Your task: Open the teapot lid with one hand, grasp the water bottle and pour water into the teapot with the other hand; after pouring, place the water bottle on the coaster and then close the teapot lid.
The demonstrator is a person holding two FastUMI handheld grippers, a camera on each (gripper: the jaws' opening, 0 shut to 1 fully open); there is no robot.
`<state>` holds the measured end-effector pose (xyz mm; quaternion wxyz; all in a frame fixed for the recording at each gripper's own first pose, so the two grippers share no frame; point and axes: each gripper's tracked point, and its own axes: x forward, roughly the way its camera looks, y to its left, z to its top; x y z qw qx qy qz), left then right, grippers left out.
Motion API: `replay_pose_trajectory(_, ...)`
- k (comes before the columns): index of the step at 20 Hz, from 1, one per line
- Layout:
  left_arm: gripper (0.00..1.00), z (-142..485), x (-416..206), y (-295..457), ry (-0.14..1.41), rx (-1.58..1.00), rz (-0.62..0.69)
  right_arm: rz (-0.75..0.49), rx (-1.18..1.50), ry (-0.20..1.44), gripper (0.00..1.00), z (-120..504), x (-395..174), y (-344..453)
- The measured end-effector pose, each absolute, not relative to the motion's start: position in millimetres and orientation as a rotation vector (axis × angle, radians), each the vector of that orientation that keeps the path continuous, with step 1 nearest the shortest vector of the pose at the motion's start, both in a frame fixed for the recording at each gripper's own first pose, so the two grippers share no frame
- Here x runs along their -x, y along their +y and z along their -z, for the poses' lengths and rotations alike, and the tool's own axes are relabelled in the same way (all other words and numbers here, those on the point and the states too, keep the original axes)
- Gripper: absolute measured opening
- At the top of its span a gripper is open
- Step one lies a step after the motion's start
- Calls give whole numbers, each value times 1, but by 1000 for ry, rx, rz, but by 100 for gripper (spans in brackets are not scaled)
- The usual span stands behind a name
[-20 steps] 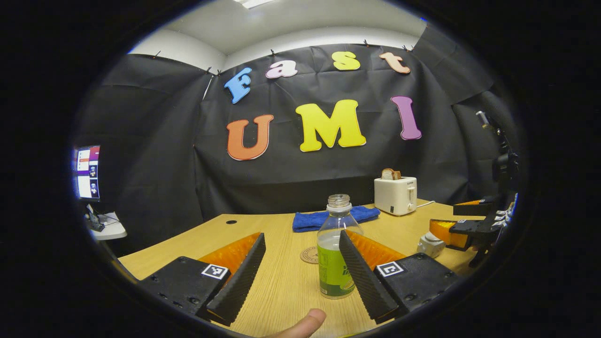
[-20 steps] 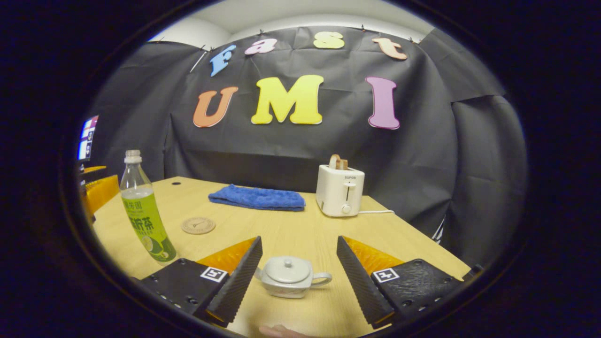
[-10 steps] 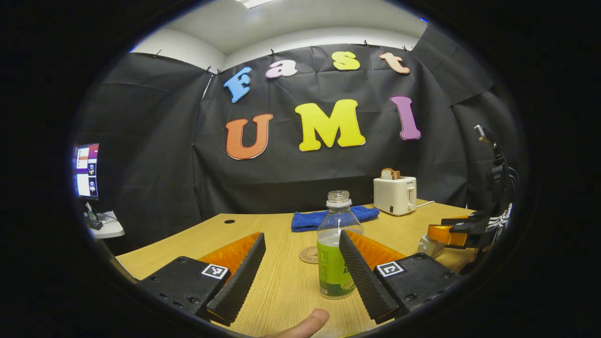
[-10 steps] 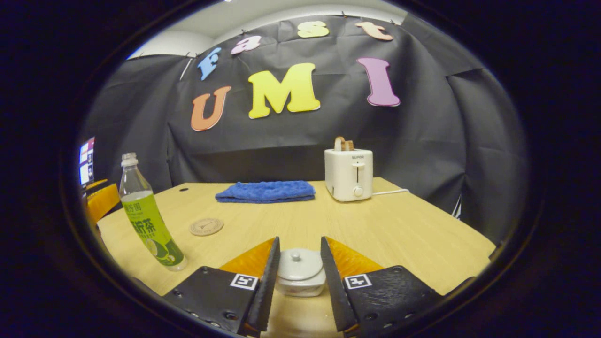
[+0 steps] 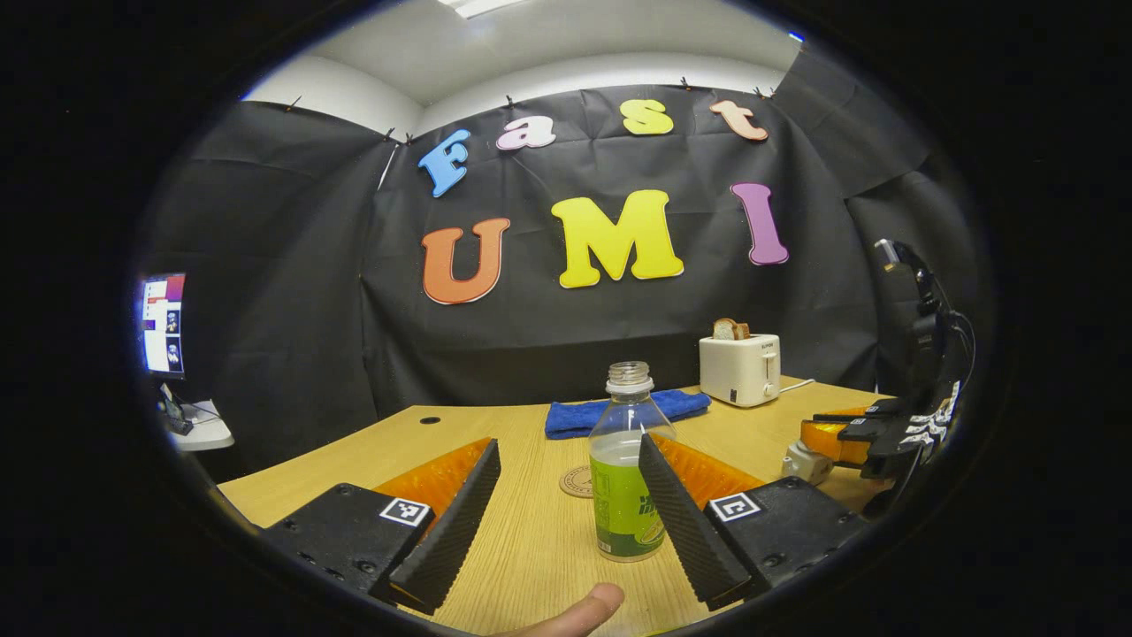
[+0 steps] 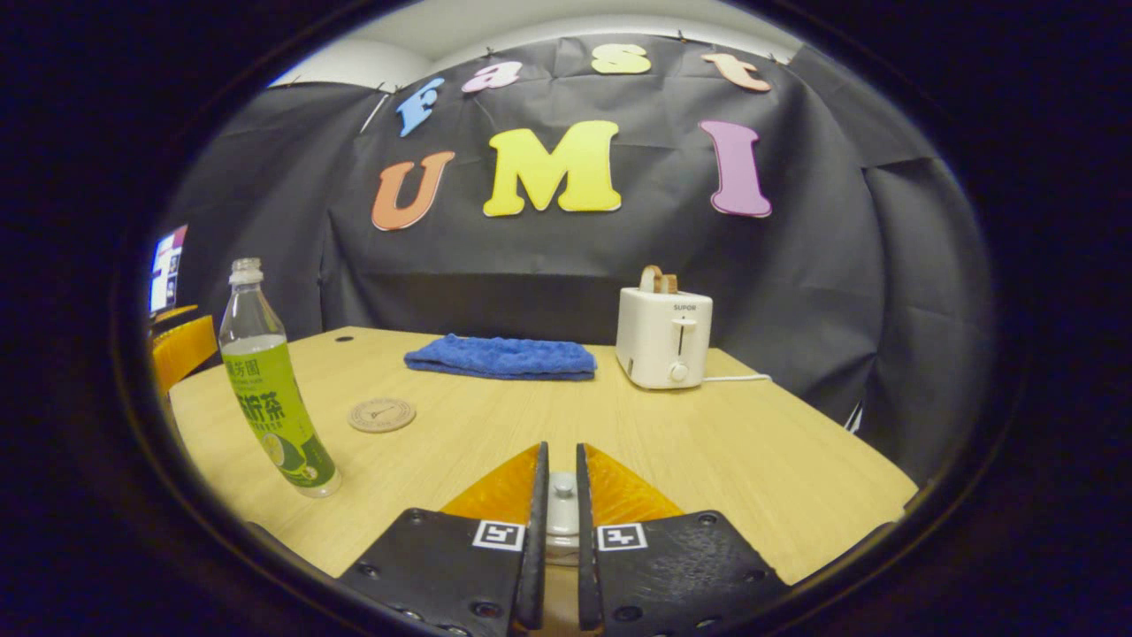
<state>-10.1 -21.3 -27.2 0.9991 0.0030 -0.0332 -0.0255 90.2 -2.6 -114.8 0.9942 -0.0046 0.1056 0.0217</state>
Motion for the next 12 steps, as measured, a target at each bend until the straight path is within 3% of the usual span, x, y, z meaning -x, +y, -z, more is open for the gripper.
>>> replay_pose_trajectory(4,98,29,11,-16,-61,-1,40,-50,44,196,16,113,-90,0)
replay_pose_trajectory(6,98,30,13,-16,-53,12,44,-31,19,216,3,113,-89,-2)
replay_pose_trajectory(12,98,32,16,-12,-37,28,50,-71,-37,219,0,105,-91,1)
